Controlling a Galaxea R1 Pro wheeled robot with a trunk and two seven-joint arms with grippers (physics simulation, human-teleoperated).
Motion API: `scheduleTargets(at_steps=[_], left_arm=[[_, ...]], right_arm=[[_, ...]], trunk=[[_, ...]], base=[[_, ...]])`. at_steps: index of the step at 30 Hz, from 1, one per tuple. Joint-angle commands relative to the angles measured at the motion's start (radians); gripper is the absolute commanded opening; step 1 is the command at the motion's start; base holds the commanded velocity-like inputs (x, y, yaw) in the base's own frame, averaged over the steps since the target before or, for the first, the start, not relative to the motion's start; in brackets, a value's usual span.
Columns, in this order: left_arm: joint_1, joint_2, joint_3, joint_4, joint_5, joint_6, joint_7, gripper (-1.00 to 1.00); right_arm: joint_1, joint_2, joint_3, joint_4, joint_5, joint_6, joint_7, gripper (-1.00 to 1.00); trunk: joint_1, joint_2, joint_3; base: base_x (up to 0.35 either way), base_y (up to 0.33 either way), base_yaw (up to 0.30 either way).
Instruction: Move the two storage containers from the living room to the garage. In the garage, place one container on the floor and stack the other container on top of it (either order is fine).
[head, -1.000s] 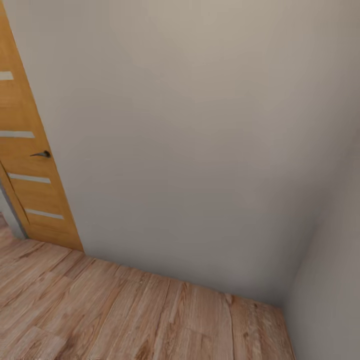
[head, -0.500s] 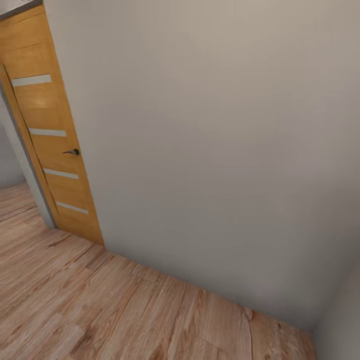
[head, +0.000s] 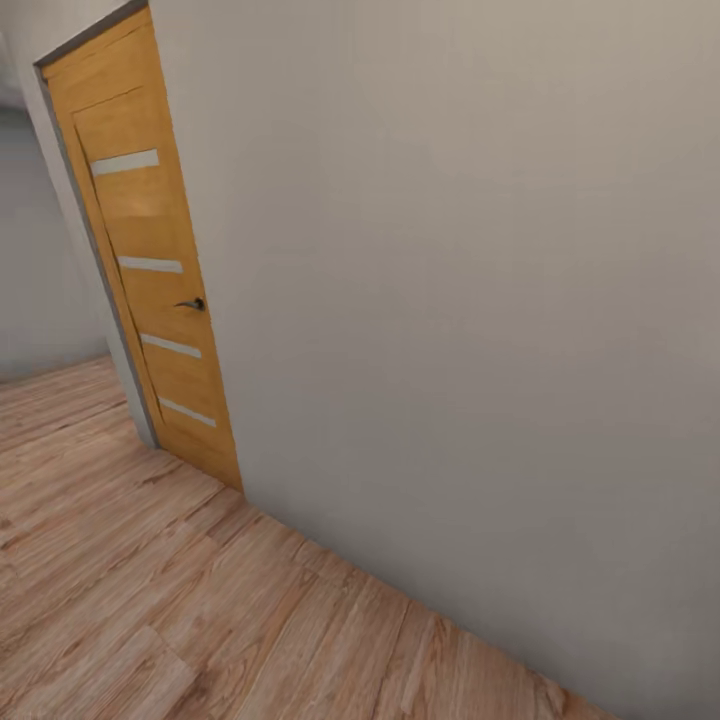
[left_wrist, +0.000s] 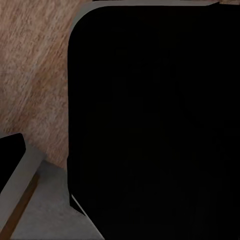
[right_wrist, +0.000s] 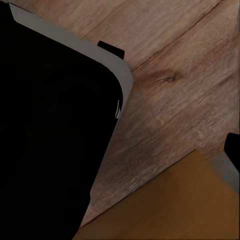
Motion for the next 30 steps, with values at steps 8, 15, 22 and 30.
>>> scheduleTargets(at_steps=[8,15,22,30], left_arm=[[0.000,-0.001,0.000,0.000,0.007,-0.001,0.001,1.00],[0.000,-0.001,0.000,0.000,0.007,-0.001,0.002,1.00],[0.000,-0.001,0.002,0.000,0.007,-0.001,0.002,1.00],[0.000,-0.001,0.002,0.000,0.007,-0.002,0.002,1.00]], right_arm=[[-0.001,0.001,0.010,0.002,-0.015,-0.005,-0.003,1.00],[0.000,0.001,0.009,0.002,-0.016,-0.005,-0.005,1.00],[-0.001,0.004,0.008,0.002,-0.017,-0.005,-0.013,1.00],[-0.001,0.004,0.007,0.002,-0.017,-0.005,-0.006,1.00]], trunk=[[0.001,0.000,-0.001],[0.001,0.000,-0.001],[0.001,0.000,-0.001],[0.001,0.000,-0.001]], base=[[0.322,0.000,0.270],[0.321,0.000,0.270],[0.321,0.000,0.210],[0.319,0.000,0.059]])
